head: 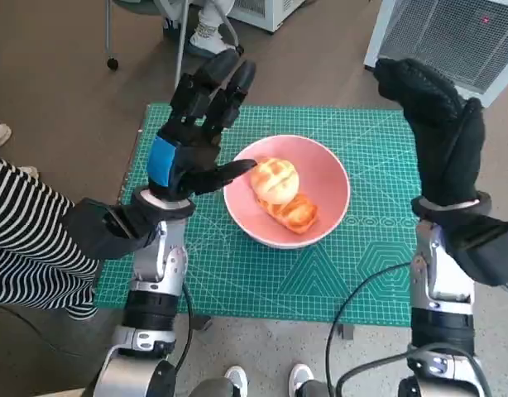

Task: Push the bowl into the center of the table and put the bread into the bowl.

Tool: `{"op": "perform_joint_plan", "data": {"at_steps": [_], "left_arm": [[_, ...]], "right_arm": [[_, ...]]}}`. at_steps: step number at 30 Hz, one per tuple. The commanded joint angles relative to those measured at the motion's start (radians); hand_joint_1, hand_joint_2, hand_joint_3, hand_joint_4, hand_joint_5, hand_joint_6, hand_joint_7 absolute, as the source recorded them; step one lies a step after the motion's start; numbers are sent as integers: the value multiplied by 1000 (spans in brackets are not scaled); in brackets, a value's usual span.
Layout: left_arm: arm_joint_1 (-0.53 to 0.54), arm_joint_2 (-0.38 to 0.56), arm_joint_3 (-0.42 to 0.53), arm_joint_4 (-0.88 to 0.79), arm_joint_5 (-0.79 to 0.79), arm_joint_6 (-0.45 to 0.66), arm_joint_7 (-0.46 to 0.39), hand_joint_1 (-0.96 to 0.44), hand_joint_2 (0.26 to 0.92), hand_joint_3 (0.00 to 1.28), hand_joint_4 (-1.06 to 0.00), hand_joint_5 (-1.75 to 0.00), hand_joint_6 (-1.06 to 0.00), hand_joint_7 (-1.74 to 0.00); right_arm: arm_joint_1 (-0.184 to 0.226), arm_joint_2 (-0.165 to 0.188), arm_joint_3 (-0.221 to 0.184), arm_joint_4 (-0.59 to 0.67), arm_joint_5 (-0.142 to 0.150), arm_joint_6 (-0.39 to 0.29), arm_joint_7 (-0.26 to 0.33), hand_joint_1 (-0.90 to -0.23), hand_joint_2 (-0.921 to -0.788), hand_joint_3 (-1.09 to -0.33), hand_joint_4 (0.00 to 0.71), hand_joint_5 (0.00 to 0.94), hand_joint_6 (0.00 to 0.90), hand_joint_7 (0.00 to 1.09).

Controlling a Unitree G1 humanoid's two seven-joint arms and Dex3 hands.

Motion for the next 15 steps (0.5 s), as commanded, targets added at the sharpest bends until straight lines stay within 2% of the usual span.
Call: {"op": "perform_joint_plan", "data": {"at_steps": [1,15], "left_arm": [[-1,5,-4,-17,2,14,-1,-405,905,66,-180,-40,1,-601],[0,5,1,-21,-20,38,-20,-327,892,71,-173,-40,1,-598]], "right_arm": [[35,-3,1,-11,-9,27,-14,-765,-921,-718,214,5,69,557],[40,-1,4,-8,-13,29,-23,-768,-921,-716,215,4,72,550]]}}
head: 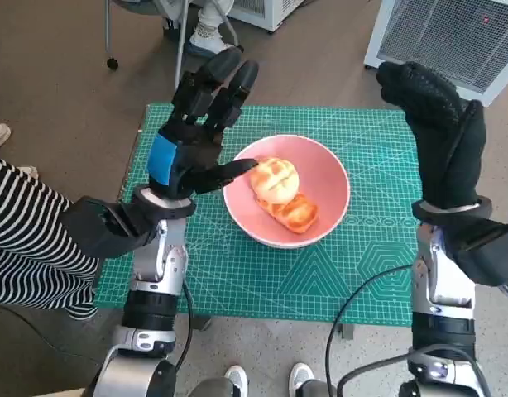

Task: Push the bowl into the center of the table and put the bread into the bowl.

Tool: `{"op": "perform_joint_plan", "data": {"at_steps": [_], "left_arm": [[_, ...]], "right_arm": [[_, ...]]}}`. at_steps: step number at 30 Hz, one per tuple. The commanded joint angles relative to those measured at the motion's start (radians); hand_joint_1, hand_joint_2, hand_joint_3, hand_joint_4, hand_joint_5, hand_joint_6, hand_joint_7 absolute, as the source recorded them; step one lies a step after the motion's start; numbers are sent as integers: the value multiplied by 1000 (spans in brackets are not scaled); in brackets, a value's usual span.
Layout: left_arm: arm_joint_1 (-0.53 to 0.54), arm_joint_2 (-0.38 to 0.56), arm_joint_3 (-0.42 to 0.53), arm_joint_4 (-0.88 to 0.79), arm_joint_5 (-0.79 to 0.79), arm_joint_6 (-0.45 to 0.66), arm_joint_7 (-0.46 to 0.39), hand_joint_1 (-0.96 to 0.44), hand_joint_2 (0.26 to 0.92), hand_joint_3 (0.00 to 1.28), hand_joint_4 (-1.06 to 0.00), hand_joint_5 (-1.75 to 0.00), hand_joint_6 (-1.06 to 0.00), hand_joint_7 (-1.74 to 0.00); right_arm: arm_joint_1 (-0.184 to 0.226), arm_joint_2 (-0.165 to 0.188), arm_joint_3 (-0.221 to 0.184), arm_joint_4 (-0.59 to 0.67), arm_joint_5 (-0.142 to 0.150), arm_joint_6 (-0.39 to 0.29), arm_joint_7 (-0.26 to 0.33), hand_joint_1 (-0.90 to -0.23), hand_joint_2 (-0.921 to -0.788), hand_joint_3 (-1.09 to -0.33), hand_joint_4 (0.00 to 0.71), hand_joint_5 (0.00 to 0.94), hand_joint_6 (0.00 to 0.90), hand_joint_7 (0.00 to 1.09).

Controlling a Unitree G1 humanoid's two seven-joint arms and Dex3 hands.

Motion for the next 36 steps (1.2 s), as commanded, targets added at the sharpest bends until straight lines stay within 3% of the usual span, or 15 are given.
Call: {"op": "perform_joint_plan", "data": {"at_steps": [1,36], "left_arm": [[0,4,0,-21,-11,11,-10,-323,891,72,-171,-39,1,-598],[-1,4,-1,-19,4,8,-16,-282,888,101,-159,-39,1,-599]], "right_arm": [[22,0,3,4,-13,10,-9,-768,-921,-716,215,4,73,550],[15,3,3,61,8,-26,7,-760,-921,-717,221,4,81,540]]}}
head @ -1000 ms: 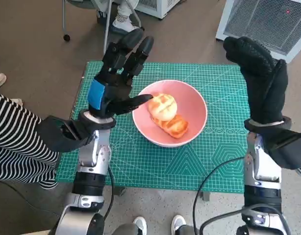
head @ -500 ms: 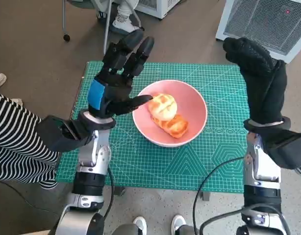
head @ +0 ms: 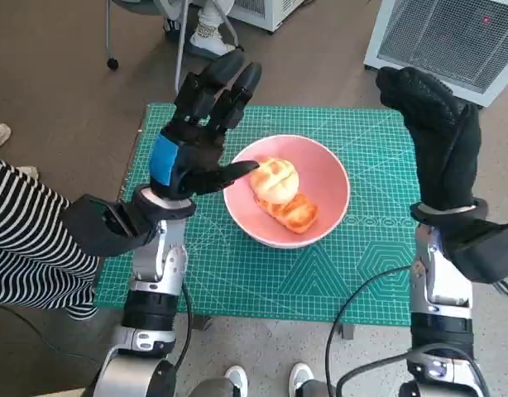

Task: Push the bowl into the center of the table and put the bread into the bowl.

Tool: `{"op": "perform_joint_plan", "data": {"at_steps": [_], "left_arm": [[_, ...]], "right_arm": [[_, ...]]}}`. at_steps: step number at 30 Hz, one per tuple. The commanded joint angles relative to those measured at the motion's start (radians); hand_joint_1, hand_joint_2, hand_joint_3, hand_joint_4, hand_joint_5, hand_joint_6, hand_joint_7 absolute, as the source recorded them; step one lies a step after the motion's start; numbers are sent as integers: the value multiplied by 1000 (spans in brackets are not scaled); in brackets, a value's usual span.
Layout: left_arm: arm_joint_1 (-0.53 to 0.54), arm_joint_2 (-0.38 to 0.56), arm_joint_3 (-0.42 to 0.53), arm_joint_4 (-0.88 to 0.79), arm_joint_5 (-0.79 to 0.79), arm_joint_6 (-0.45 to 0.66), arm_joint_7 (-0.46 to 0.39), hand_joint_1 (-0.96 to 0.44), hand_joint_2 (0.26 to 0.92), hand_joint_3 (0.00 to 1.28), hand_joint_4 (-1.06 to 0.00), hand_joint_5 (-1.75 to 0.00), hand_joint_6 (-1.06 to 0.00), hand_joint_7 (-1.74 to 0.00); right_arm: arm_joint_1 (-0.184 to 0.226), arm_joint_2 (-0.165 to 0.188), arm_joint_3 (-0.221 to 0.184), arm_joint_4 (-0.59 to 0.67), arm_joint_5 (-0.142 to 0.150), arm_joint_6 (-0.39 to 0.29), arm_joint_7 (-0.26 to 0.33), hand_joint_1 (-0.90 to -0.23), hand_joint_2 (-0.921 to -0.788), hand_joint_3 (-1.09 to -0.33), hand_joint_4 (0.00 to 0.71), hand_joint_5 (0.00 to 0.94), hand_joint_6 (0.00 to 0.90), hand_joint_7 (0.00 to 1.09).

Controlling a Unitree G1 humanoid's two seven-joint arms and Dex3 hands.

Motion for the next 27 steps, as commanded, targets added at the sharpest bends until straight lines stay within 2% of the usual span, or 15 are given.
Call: {"op": "perform_joint_plan", "data": {"at_steps": [1,27], "left_arm": [[-3,6,-3,-11,5,-7,-2,-281,888,103,-158,-39,1,-599],[1,17,-13,-8,24,-8,-12,-263,875,159,-153,-45,1,-578]], "right_arm": [[16,5,0,19,9,1,10,-762,-921,-716,221,4,81,539],[23,21,-1,32,13,-3,12,-753,-921,-709,220,2,89,538]]}}
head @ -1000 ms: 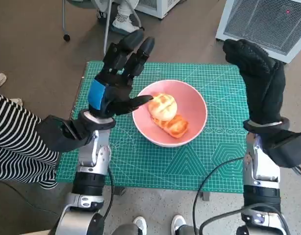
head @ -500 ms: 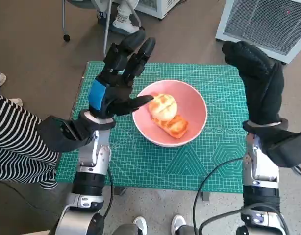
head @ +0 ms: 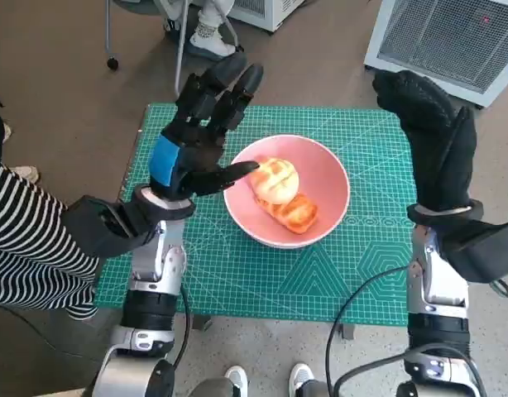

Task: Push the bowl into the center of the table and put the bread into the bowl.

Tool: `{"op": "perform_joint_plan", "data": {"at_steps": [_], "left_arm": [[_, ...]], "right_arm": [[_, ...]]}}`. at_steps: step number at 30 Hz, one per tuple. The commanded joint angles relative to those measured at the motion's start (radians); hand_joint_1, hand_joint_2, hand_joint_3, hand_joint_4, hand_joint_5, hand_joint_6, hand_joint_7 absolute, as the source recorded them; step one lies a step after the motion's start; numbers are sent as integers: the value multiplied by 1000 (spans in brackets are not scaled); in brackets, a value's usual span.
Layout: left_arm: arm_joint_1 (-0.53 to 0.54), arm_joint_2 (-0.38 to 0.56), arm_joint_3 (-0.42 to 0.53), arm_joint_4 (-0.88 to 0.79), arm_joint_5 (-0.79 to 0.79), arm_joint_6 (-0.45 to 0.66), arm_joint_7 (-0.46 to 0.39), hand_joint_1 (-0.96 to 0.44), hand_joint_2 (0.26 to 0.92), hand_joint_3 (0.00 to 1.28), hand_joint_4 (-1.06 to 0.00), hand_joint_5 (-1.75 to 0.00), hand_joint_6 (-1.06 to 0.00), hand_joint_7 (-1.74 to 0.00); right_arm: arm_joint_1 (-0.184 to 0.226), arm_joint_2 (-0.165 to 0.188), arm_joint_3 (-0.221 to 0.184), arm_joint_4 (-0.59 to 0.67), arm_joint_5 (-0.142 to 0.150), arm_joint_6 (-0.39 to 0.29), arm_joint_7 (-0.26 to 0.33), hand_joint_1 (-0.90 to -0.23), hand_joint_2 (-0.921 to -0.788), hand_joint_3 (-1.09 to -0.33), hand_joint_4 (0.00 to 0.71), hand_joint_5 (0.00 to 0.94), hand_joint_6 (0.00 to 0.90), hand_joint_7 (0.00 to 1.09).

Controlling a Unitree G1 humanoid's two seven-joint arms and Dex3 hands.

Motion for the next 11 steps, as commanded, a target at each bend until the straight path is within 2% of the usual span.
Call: {"op": "perform_joint_plan", "data": {"at_steps": [1,7,9,11], "left_arm": [[1,9,-10,-11,14,0,-1,-263,873,162,-153,-46,1,-577],[5,12,-14,-18,14,8,-1,-262,866,177,-159,-52,1,-576],[7,14,-15,-20,15,9,-1,-262,844,218,-157,-59,1,-579],[9,16,-16,-21,17,10,0,-262,791,319,-148,-80,1,-582]], "right_arm": [[23,6,-1,15,9,7,5,-753,-921,-709,220,2,89,538],[23,7,-2,14,14,10,7,-753,-921,-708,220,2,89,537],[23,8,-2,13,14,10,7,-752,-921,-708,221,2,90,537],[22,8,-2,13,15,11,7,-750,-921,-708,221,2,90,537]]}}
